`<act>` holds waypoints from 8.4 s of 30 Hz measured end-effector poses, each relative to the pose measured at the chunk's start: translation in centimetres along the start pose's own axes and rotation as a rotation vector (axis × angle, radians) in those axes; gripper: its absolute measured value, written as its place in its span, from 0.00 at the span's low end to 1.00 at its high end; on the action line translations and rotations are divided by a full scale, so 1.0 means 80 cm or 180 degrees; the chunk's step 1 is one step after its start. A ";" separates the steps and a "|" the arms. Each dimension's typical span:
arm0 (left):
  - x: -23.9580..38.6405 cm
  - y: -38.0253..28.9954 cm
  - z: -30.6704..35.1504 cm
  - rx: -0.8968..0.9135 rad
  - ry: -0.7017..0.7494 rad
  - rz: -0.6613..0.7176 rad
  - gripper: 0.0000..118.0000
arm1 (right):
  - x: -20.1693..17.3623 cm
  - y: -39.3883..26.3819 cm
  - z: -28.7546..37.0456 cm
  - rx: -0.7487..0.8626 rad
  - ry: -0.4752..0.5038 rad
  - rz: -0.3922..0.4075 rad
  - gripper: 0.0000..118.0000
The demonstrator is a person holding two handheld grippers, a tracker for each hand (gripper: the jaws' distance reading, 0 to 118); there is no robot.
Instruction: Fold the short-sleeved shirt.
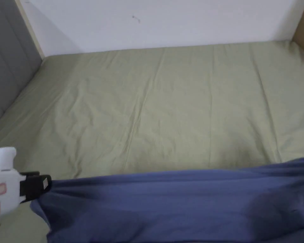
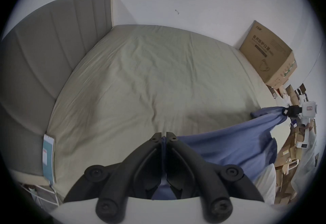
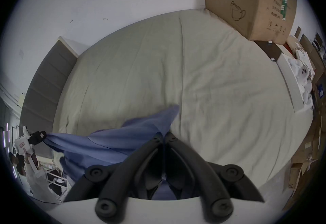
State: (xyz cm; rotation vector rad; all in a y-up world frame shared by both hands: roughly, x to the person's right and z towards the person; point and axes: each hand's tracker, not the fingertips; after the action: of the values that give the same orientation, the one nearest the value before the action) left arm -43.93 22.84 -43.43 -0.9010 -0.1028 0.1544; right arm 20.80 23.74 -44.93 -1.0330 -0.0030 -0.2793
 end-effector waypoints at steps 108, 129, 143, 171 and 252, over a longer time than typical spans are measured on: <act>0.349 -0.150 -0.129 -0.1170 -0.1951 -0.0335 0.11 | -0.013 -0.246 0.022 0.0333 0.0104 -0.0968 0.00; 0.118 -0.184 -0.180 -0.1117 -0.2720 0.1707 1.00 | -0.107 -0.229 0.014 0.0107 0.0036 -0.0391 0.00; 0.065 -0.164 -0.181 -0.1238 -0.2774 0.1512 0.10 | -0.156 -0.216 0.005 0.0012 -0.0056 -0.0190 0.00; 0.220 -0.060 -0.090 -0.1098 -0.2326 0.0831 0.11 | -0.075 -0.229 0.009 0.0137 0.0114 -0.0669 0.00; -0.007 -0.069 -0.160 -0.1368 -0.2050 0.0662 0.26 | -0.232 -0.164 -0.070 -0.0043 0.0257 0.0336 0.00</act>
State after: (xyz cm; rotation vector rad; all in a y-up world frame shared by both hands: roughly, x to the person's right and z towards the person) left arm -41.99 9.48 -47.01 -1.2630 -0.6614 0.6326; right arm -0.86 16.89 -39.16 -1.0311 0.1259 -0.2250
